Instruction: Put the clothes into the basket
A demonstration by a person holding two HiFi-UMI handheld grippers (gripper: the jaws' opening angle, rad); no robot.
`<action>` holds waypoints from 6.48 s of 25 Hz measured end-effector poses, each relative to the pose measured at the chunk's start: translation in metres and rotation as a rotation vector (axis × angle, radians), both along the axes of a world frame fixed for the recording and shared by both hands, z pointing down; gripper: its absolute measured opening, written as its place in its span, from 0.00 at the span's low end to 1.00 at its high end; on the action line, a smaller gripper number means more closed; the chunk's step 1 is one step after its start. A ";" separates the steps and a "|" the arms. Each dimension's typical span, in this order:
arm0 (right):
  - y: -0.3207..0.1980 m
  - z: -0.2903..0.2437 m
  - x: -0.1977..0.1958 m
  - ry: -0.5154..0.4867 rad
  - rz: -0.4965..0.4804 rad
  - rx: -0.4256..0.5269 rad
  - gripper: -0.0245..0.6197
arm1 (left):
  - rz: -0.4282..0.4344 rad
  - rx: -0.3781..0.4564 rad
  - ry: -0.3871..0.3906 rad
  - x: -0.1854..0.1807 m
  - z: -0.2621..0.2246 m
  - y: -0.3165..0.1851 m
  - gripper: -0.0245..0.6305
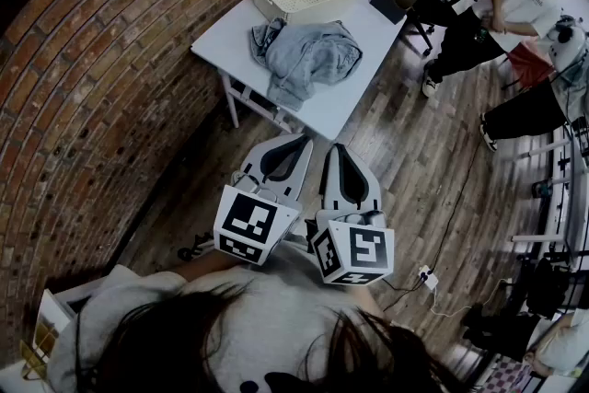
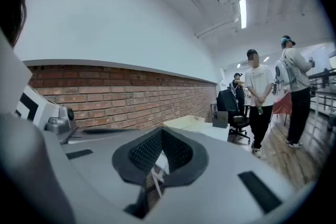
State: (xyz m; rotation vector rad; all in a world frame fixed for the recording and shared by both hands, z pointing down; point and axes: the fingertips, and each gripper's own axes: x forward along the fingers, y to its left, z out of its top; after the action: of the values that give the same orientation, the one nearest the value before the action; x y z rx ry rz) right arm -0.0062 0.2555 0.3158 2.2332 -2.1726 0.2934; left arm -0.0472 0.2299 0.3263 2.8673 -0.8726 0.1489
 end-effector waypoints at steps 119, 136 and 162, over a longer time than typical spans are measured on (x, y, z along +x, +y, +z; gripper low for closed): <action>-0.360 0.321 0.207 -0.340 -0.362 -0.820 0.94 | 0.102 -0.772 -0.346 0.094 0.308 -0.372 0.94; -0.374 0.292 0.163 -0.275 -0.376 -0.746 0.43 | 0.239 -0.765 -0.310 0.132 0.281 -0.360 0.59; -0.429 0.042 0.178 -0.046 -0.352 -0.295 0.41 | 0.211 -0.260 -0.072 0.149 0.030 -0.418 0.52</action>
State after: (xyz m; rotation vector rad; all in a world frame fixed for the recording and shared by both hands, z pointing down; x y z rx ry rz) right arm 0.1718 -0.1736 0.3581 1.6762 -2.3106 0.6115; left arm 0.1022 -0.1876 0.3564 2.7134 -0.5154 0.3613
